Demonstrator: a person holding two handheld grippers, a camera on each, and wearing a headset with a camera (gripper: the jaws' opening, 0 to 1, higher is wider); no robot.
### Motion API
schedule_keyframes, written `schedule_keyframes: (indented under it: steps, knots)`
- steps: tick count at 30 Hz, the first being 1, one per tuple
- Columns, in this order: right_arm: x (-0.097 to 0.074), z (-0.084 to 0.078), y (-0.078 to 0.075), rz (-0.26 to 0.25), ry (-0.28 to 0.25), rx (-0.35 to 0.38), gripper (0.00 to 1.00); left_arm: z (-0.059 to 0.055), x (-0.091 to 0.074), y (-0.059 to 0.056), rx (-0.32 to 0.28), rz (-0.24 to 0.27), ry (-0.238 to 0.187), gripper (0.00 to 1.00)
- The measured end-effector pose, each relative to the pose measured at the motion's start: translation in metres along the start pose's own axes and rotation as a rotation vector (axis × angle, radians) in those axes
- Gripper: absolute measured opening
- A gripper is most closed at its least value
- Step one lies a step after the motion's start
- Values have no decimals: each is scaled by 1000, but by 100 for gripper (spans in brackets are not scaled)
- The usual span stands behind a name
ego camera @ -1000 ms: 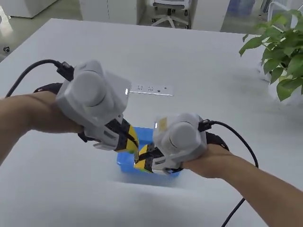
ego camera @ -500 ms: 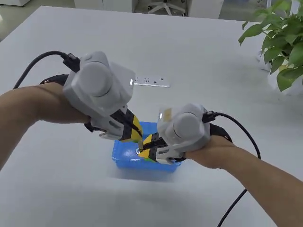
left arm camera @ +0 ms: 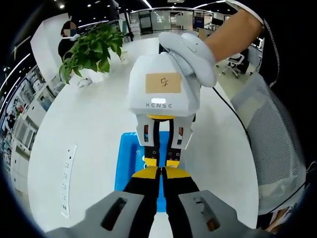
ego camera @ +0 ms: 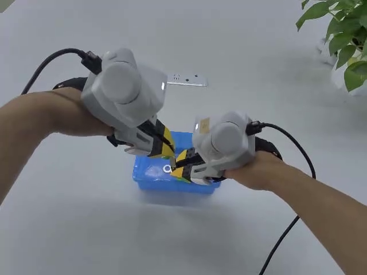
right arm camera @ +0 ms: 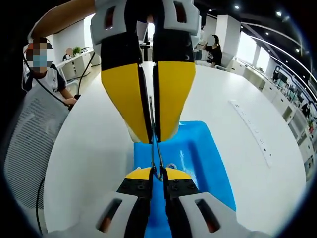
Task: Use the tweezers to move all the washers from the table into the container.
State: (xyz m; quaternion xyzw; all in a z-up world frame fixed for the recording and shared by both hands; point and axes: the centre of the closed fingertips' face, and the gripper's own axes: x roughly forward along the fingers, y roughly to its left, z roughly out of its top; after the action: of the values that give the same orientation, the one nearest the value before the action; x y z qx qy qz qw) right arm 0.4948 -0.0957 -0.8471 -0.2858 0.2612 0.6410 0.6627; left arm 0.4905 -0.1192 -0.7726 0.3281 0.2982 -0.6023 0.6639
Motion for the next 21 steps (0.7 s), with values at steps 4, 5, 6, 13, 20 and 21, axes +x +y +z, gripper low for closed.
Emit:
schedule_keyframes:
  steps: [4,5,6,13,20,21]
  knots:
    - [3,-3,-5,6,-2,18,10,-3,2,4,-5,1,0,6]
    - [4,-4,-5,8,-2,18,10,-4,3,5,-6,0,1,6]
    - [5,-4,-6,8,-2,21,10,-5,4,6,-8,0,0,6]
    - [12,-7,-8,21,-2,36,10,-9,8,10,-16,-3,3,6]
    - [15,-13,-7,29,11,42,10,-13,14,10,-23,-7,5,6]
    - [15,-13,-7,30,10,42,10,-13,14,10,-23,-7,4,6]
